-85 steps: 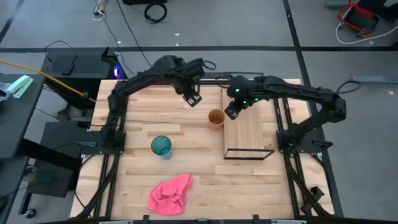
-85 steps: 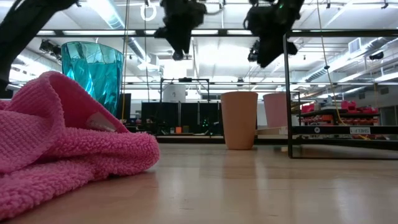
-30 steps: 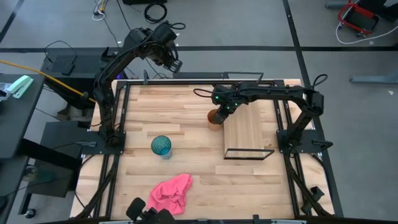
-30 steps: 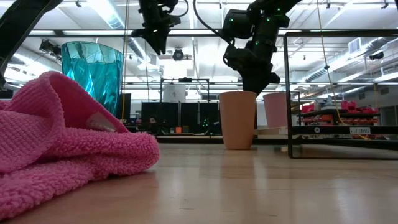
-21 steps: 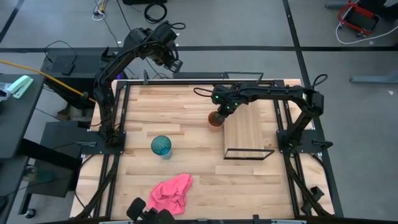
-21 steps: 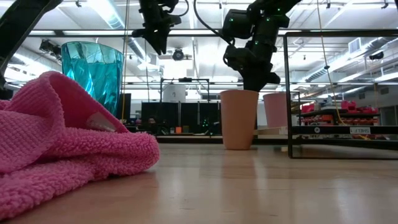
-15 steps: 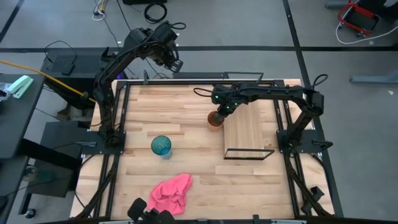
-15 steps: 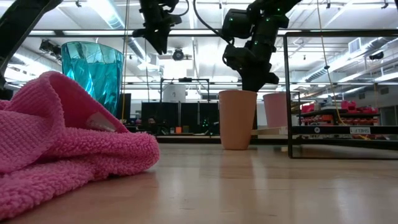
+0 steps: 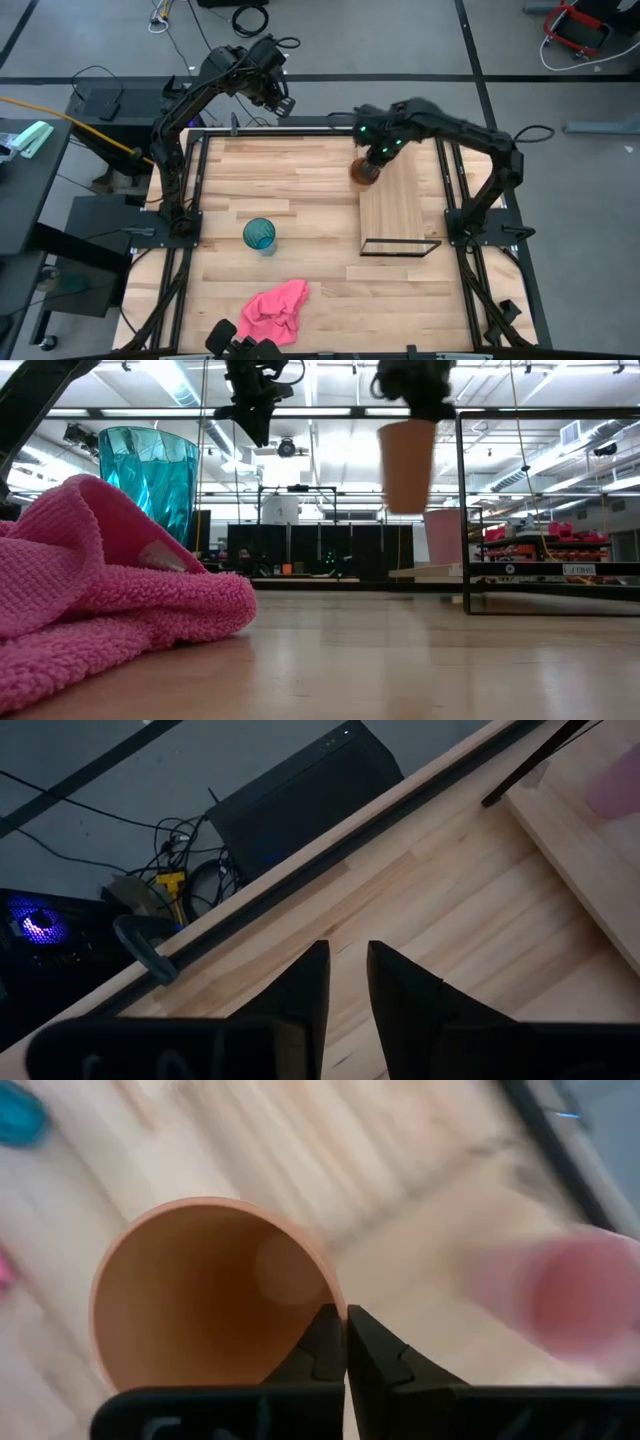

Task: Stack small to large cups/mugs on shelf
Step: Put the orange cup on the shelf

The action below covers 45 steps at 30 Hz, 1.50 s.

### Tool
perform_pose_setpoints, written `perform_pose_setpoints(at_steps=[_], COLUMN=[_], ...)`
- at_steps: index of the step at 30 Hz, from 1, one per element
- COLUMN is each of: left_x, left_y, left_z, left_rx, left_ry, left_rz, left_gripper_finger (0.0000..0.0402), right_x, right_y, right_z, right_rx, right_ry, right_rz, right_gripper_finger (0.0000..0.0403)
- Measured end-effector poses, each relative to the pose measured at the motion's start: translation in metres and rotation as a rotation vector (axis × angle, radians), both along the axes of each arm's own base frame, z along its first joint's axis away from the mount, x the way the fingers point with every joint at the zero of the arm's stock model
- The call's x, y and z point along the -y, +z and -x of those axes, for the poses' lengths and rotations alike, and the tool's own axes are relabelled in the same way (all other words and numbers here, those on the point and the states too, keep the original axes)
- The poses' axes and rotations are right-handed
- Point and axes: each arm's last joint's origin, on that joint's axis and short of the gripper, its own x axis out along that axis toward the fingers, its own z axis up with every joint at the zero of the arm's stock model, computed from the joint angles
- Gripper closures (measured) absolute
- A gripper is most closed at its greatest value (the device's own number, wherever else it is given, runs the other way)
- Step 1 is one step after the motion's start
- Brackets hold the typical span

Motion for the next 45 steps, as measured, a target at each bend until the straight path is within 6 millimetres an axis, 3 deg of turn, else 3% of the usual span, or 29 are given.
perform_pose_setpoints(at_steps=[2,8,14,19,28,45], left_x=[0.0,0.0,0.0,-0.001,-0.004,-0.012], left_y=[0.0,0.0,0.0,0.001,-0.005,-0.022], left_z=[0.0,0.0,0.0,-0.002,-0.005,-0.018], left_rx=[-0.002,-0.014,-0.015,0.005,-0.01,-0.053], left_ry=[-0.003,-0.022,-0.023,-0.024,-0.024,-0.053], left_rz=[-0.001,-0.005,-0.004,-0.022,-0.009,0.021], left_gripper_finger=[0.0322,0.0321,0.033,0.0335,0.0337,0.0345], right_x=[0.002,0.012,0.009,0.0,0.004,0.009], right_y=[0.014,0.039,0.027,-0.001,-0.032,-0.067], right_z=[0.013,0.052,0.098,0.115,0.104,0.094], right_rx=[-0.066,0.037,0.022,-0.034,-0.033,-0.016], right_ry=[-0.011,-0.086,-0.173,-0.175,-0.153,-0.126], right_rz=[0.054,0.078,0.012,-0.072,-0.121,-0.123], right_gripper_finger=[0.04,0.04,0.04,0.04,0.04,0.0401])
